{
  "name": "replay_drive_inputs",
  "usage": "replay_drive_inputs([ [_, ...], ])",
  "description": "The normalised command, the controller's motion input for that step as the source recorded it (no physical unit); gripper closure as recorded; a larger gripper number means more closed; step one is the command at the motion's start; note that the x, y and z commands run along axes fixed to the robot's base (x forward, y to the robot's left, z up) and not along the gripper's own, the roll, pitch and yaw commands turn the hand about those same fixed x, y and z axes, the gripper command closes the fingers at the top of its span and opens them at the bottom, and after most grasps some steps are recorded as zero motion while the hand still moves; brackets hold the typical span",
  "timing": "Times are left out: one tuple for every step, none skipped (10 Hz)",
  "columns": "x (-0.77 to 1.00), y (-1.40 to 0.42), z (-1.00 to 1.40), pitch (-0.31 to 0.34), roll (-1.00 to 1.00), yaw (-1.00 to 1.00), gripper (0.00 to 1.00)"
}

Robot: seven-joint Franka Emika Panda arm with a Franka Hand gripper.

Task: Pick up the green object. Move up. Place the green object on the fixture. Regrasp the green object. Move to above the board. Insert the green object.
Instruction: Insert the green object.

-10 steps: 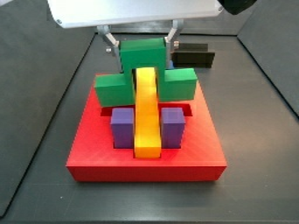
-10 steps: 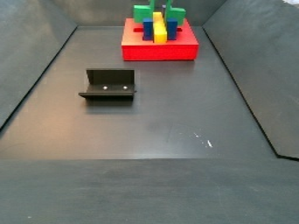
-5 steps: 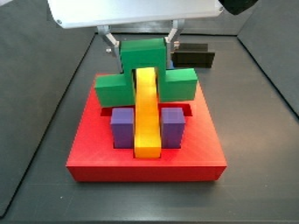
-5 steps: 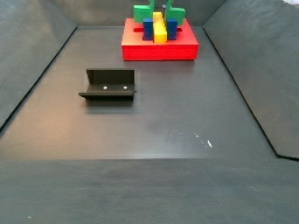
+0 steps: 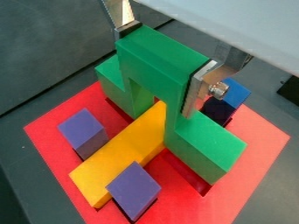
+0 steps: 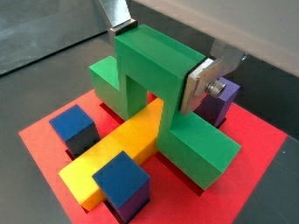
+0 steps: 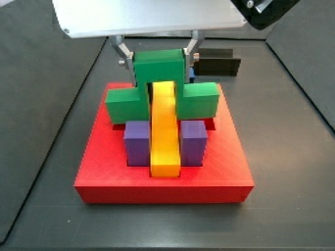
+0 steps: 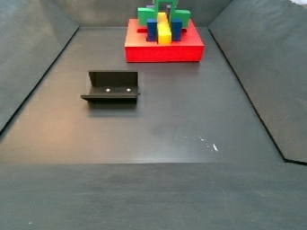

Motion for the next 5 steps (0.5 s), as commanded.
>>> replay_drive_inputs([
  [0.0, -0.05, -0.16, 0.0, 0.0, 0.0, 1.0],
  [0.04, -0.07, -0.18, 0.0, 0.0, 0.0, 1.0],
  [0.08, -0.07, -0.18, 0.0, 0.0, 0.0, 1.0],
  [0.12, -0.04, -0.15, 0.0, 0.0, 0.0, 1.0],
  [0.13, 0.0, -0.09, 0.04, 0.0, -0.04, 1.0],
])
